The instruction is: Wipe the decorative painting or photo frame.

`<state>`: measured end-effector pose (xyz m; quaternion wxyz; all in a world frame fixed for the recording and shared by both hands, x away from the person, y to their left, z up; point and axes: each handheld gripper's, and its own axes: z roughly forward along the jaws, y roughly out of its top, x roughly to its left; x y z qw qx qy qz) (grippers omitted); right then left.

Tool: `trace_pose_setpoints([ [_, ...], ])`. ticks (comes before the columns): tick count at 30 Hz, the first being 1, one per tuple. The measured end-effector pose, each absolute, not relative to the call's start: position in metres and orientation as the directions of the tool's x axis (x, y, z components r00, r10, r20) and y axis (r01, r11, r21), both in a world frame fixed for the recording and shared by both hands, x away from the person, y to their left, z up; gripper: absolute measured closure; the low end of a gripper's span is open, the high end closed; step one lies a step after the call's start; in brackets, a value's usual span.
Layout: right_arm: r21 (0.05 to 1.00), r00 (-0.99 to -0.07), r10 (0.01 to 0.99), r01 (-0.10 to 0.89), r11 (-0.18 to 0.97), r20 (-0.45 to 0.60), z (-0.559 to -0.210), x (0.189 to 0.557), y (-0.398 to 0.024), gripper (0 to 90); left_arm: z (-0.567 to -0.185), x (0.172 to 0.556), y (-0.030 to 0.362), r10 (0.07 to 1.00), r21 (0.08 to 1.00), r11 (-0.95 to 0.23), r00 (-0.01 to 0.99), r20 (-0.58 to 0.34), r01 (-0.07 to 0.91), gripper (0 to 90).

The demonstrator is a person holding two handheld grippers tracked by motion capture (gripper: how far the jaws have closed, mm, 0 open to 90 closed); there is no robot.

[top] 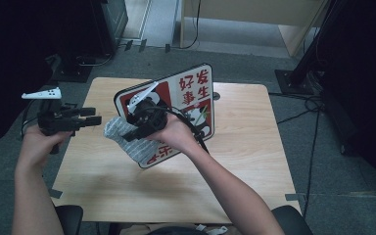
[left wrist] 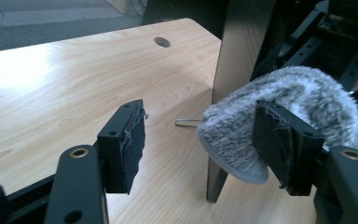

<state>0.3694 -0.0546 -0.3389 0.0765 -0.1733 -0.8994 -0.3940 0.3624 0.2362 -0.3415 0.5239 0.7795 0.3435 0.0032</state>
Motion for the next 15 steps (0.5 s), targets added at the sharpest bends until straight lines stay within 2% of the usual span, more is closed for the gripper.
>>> trace_pose_setpoints([
  [15, 0.663, -0.923, 0.265, 0.384, 0.643, 0.278, -0.353, 0.365, -0.056, 67.0, -0.34, 0.369, 0.219, 0.526, 0.817, -0.231, 0.774, -0.352, 0.528, 37.6],
])
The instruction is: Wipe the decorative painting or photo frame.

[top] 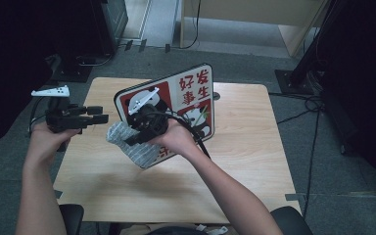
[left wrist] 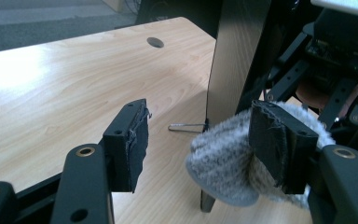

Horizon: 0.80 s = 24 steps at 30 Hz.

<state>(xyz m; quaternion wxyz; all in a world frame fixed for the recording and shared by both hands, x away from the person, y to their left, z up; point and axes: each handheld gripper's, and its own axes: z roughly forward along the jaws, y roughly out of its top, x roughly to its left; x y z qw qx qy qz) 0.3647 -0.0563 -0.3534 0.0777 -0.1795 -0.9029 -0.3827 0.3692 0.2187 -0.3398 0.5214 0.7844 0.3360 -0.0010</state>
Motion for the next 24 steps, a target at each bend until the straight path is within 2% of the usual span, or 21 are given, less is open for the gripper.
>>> trace_pose_setpoints([
  [5, 0.665, -0.923, 0.265, 0.385, 0.64, 0.28, -0.359, 0.364, -0.058, 67.0, -0.338, 0.372, 0.211, 0.515, 0.819, -0.241, 0.784, -0.347, 0.52, 36.0],
  [24, 0.669, -0.919, 0.271, 0.394, 0.63, 0.286, -0.377, 0.358, -0.06, 67.0, -0.338, 0.38, 0.183, 0.466, 0.804, -0.275, 0.805, -0.368, 0.527, 41.0],
])
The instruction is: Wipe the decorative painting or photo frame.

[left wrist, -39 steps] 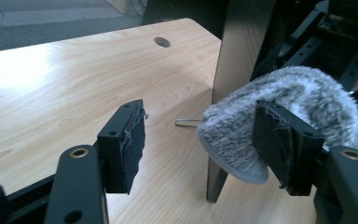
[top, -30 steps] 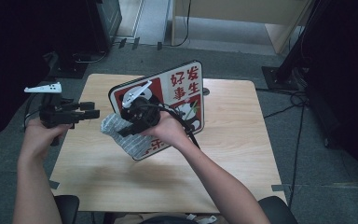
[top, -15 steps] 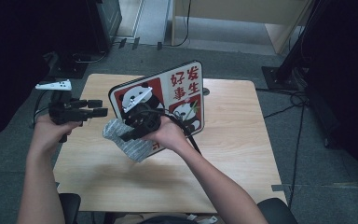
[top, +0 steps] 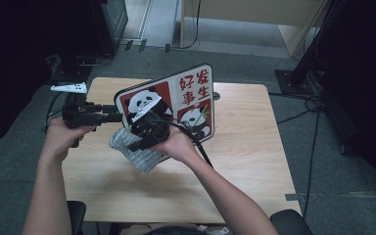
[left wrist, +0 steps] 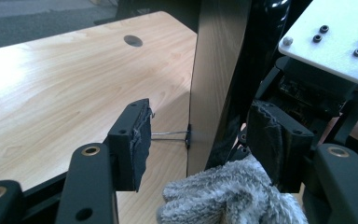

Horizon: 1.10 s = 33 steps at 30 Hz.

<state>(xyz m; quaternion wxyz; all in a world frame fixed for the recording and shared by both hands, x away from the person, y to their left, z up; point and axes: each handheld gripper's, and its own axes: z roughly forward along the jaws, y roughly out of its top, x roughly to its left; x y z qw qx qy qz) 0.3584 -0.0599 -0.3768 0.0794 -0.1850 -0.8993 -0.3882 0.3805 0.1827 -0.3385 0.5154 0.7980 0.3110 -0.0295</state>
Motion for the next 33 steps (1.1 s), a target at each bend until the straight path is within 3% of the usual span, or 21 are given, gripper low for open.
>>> trace_pose_setpoints([
  [10, 0.668, -0.918, 0.271, 0.397, 0.63, 0.29, -0.384, 0.357, -0.062, 67.0, -0.343, 0.384, 0.17, 0.448, 0.785, -0.311, 0.811, -0.377, 0.537, 52.6],
  [20, 0.667, -0.913, 0.275, 0.408, 0.623, 0.301, -0.391, 0.356, -0.064, 67.0, -0.352, 0.387, 0.162, 0.42, 0.761, -0.324, 0.806, -0.416, 0.562, 54.3],
  [33, 0.663, -0.91, 0.287, 0.414, 0.624, 0.299, -0.403, 0.354, -0.068, 67.0, -0.353, 0.386, 0.162, 0.396, 0.759, -0.33, 0.812, -0.429, 0.561, 70.5],
])
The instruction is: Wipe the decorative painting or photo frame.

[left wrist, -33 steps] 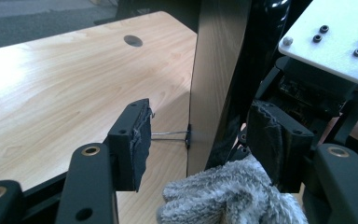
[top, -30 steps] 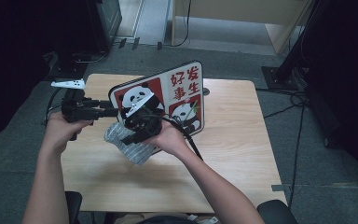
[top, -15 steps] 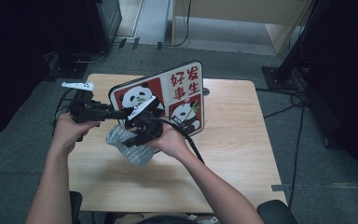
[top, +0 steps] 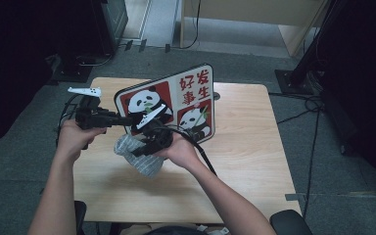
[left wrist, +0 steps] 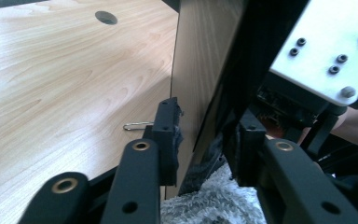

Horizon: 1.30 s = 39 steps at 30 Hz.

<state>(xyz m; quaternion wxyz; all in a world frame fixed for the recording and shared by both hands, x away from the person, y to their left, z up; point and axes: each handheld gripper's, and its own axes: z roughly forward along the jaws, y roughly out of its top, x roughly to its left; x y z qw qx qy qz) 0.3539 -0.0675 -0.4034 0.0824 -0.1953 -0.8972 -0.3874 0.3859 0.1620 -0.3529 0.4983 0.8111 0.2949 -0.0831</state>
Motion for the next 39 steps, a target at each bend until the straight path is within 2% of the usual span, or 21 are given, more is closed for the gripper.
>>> trace_pose_setpoints([
  [7, 0.65, -0.907, 0.292, 0.421, 0.632, 0.303, -0.413, 0.352, -0.069, 67.0, -0.353, 0.385, 0.163, 0.389, 0.757, -0.332, 0.813, -0.433, 0.562, 74.6],
  [27, 0.613, -0.908, 0.298, 0.418, 0.67, 0.293, -0.446, 0.347, -0.076, 67.7, -0.353, 0.385, 0.164, 0.401, 0.754, -0.327, 0.806, -0.435, 0.569, 75.1],
  [39, 0.61, -0.906, 0.31, 0.424, 0.669, 0.289, -0.454, 0.349, -0.09, 68.5, -0.354, 0.386, 0.165, 0.391, 0.757, -0.323, 0.808, -0.441, 0.568, 75.2],
])
